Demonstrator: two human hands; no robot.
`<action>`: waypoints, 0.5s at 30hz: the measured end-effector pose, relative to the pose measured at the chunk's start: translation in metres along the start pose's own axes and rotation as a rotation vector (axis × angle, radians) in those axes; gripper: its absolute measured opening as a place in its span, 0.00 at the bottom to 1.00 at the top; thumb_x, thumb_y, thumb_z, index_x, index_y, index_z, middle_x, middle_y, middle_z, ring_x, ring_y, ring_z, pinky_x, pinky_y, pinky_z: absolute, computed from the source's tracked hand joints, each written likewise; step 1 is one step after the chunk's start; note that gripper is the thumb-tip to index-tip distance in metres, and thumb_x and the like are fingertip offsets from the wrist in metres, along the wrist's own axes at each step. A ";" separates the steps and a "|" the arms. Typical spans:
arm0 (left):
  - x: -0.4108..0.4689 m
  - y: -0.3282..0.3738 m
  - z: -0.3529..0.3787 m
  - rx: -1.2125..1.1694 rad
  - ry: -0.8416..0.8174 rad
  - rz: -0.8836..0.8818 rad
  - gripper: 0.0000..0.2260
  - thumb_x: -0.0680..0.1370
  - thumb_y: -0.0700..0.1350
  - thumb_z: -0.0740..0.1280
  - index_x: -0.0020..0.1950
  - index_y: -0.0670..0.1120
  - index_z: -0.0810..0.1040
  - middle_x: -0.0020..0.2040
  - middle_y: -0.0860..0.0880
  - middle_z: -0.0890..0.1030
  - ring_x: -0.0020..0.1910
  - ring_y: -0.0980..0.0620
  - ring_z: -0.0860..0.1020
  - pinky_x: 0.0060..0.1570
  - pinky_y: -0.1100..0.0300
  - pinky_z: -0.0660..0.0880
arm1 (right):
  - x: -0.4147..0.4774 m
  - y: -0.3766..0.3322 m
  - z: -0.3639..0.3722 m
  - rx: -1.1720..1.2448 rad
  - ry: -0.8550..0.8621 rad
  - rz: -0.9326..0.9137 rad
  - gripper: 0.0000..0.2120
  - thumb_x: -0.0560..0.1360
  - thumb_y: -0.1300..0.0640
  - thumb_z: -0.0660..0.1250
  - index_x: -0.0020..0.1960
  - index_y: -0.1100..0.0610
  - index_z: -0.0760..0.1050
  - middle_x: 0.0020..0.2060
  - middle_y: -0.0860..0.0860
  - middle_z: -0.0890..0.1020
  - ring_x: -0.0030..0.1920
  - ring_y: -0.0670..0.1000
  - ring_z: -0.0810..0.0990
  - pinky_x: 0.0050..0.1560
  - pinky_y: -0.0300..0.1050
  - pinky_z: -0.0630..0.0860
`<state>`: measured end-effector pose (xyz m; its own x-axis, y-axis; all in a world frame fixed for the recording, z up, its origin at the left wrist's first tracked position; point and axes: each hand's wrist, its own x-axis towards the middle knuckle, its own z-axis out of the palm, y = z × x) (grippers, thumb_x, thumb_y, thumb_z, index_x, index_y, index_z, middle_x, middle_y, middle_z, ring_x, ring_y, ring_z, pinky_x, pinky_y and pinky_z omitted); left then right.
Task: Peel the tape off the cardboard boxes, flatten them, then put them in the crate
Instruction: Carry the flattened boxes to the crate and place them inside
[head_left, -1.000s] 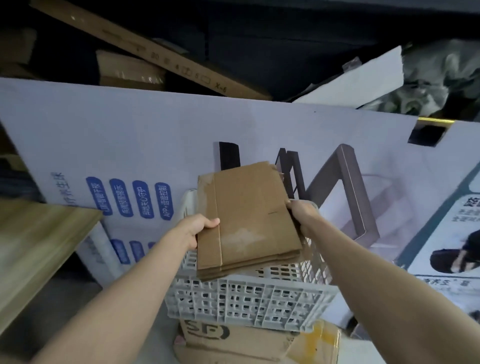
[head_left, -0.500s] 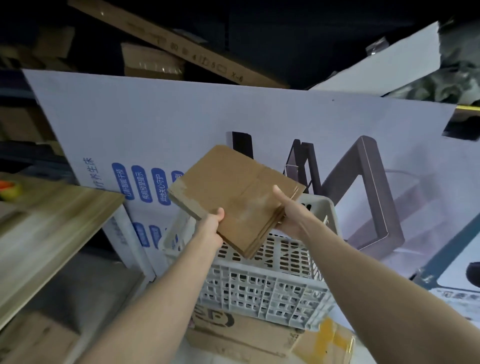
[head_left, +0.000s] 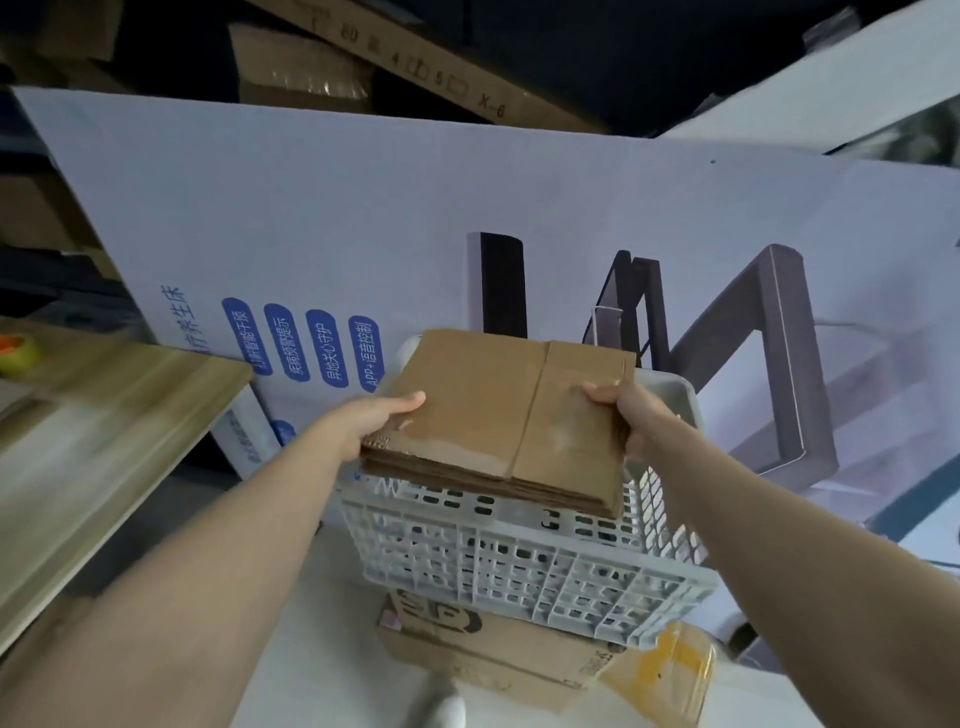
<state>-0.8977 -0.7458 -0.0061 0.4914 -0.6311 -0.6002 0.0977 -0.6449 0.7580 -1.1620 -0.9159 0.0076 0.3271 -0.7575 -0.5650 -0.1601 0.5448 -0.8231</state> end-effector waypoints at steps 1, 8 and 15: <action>0.005 0.005 -0.002 0.074 -0.064 -0.011 0.25 0.60 0.60 0.75 0.49 0.45 0.79 0.47 0.51 0.81 0.59 0.48 0.73 0.68 0.48 0.62 | 0.005 0.001 -0.001 -0.018 0.007 0.029 0.11 0.70 0.60 0.72 0.51 0.57 0.75 0.45 0.54 0.82 0.45 0.55 0.80 0.35 0.51 0.74; 0.066 0.006 0.022 0.274 -0.302 -0.323 0.12 0.76 0.47 0.68 0.40 0.39 0.75 0.34 0.44 0.78 0.38 0.47 0.75 0.56 0.52 0.70 | 0.050 0.024 -0.003 -0.291 0.062 0.218 0.19 0.73 0.57 0.71 0.61 0.61 0.71 0.53 0.58 0.80 0.52 0.59 0.79 0.52 0.56 0.77; 0.119 -0.017 0.047 0.529 -0.283 -0.367 0.27 0.77 0.46 0.68 0.71 0.36 0.65 0.67 0.39 0.73 0.64 0.41 0.72 0.64 0.50 0.67 | 0.094 0.064 0.005 -0.436 0.113 0.350 0.22 0.75 0.53 0.69 0.63 0.64 0.68 0.58 0.60 0.77 0.57 0.60 0.76 0.59 0.58 0.74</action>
<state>-0.8812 -0.8307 -0.1024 0.2561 -0.3736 -0.8915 -0.2554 -0.9157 0.3104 -1.1365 -0.9502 -0.0982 0.0874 -0.6052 -0.7913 -0.6185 0.5897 -0.5193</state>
